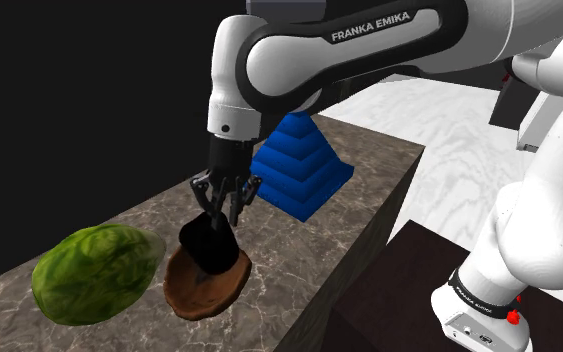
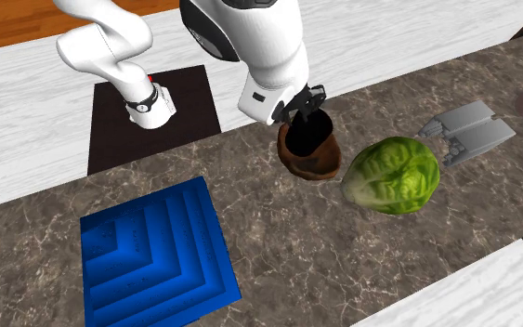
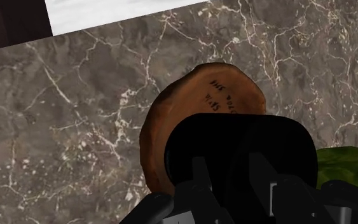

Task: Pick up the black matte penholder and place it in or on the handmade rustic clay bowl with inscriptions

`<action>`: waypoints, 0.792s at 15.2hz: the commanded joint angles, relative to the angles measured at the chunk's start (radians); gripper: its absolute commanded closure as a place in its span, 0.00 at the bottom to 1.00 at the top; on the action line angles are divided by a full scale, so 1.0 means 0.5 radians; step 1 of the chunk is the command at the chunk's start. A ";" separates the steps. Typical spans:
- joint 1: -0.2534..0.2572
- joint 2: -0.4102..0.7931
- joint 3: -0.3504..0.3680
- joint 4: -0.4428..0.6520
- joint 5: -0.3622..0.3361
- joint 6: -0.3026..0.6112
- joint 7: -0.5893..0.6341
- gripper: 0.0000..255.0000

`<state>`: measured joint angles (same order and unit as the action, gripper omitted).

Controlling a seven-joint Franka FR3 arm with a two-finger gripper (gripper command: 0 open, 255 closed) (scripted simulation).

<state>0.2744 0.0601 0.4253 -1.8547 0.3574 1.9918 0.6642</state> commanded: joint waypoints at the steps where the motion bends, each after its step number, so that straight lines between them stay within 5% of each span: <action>1: 0.001 0.000 0.001 -0.009 0.001 0.012 -0.003 1.00; 6: 0.001 0.000 0.001 -0.009 0.001 0.012 -0.003 1.00; 7: 0.001 0.000 0.001 -0.009 0.001 0.012 -0.003 0.00; 12: 0.001 0.000 0.001 -0.009 0.001 0.012 -0.003 0.00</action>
<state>0.2747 0.0603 0.4256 -1.8590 0.3580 1.9977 0.6628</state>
